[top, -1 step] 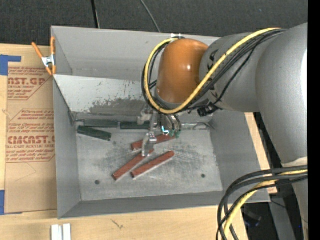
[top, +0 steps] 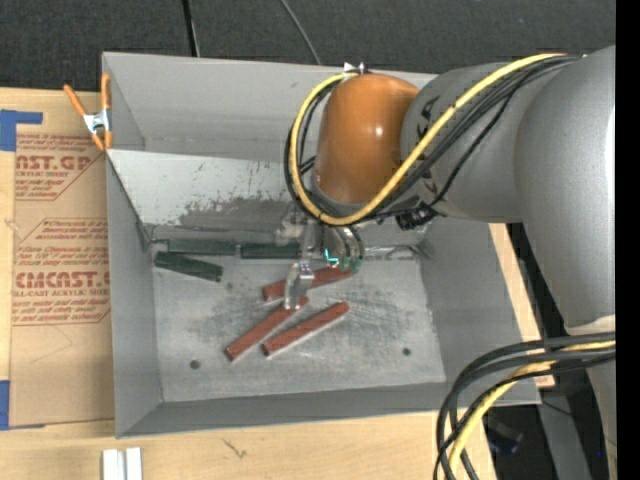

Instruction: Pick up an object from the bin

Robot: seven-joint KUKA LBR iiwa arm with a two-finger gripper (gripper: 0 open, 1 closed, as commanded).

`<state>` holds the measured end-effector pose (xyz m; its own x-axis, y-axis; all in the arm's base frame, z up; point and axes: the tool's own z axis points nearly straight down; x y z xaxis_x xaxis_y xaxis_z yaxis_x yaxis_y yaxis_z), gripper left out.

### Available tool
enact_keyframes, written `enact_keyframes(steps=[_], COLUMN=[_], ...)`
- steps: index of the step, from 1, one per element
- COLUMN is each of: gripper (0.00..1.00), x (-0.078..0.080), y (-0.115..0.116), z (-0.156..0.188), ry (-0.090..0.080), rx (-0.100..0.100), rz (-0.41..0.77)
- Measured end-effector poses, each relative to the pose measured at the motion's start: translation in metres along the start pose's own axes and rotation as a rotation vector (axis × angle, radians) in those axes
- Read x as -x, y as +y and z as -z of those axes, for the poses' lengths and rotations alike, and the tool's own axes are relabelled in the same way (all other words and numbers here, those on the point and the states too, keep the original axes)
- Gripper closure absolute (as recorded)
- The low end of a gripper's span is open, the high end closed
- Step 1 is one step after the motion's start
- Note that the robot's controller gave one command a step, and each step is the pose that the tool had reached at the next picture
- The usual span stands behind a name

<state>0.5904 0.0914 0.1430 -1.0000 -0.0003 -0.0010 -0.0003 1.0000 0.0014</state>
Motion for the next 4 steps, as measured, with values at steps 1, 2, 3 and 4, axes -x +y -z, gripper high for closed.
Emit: enact_keyframes(steps=[1,2,3,4], gripper=[1.00,0.00,1.00,1.00], x=[-0.0301,-0.0277,-0.0299,-0.0299], y=[-0.0047,-0.0061,-0.0075,-0.0075], z=[-0.0613,-0.0639,-0.0650,-0.0650], ry=[-0.014,-0.029,-0.020,-0.020], rx=[0.005,0.005,0.002,0.002], rz=[0.079,0.075,0.076,0.076])
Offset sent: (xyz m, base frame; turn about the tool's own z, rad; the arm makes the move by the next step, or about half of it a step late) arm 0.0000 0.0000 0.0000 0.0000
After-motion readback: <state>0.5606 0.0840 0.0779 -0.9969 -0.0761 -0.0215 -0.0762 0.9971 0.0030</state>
